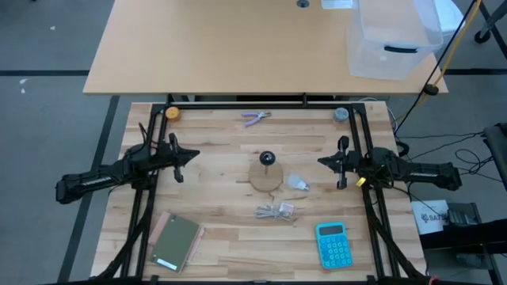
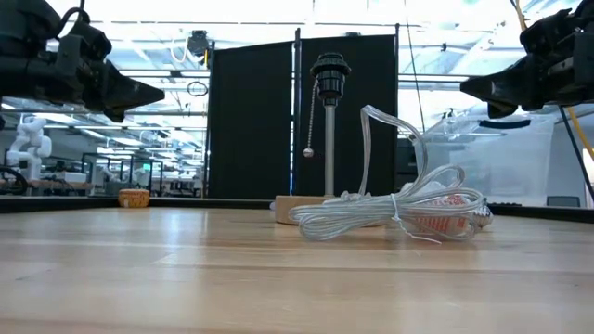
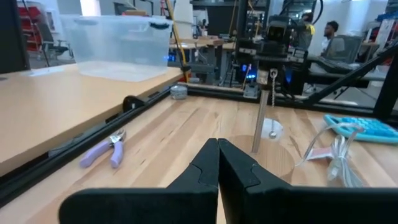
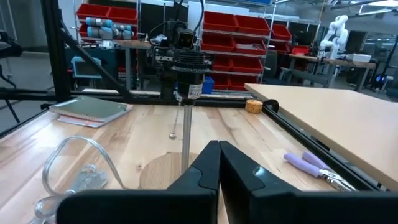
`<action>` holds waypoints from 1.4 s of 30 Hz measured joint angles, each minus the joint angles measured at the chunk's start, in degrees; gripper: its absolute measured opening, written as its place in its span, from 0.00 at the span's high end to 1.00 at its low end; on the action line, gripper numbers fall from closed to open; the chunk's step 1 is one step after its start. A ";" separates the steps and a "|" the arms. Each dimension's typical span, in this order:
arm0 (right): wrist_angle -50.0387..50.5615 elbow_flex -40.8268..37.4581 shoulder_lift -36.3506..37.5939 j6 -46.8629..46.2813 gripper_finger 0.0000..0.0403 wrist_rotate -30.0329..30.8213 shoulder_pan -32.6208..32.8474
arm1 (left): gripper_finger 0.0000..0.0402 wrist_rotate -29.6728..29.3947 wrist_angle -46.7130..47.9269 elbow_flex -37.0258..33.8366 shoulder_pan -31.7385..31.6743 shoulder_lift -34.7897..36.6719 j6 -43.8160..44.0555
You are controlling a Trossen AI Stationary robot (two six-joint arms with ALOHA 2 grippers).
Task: Screw lightbulb
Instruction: Return to Home Position
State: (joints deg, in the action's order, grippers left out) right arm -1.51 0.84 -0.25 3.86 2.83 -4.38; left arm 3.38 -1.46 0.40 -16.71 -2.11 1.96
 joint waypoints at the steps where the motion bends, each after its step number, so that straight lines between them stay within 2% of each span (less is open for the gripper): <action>1: 0.01 0.00 0.00 0.07 1.00 0.00 0.00 | 1.00 -0.01 0.41 0.00 0.00 -0.01 -0.07; 4: 0.01 0.00 0.00 0.13 1.00 0.02 0.00 | 1.00 -0.80 0.51 0.00 0.02 -0.04 -1.24; 10: -0.02 0.00 0.01 0.02 1.00 0.04 0.00 | 1.00 -1.18 0.52 0.00 0.02 -0.02 3.95; 42: -0.08 0.00 0.02 0.02 1.00 0.07 -0.01 | 1.00 -1.18 0.57 0.00 0.01 -0.02 2.01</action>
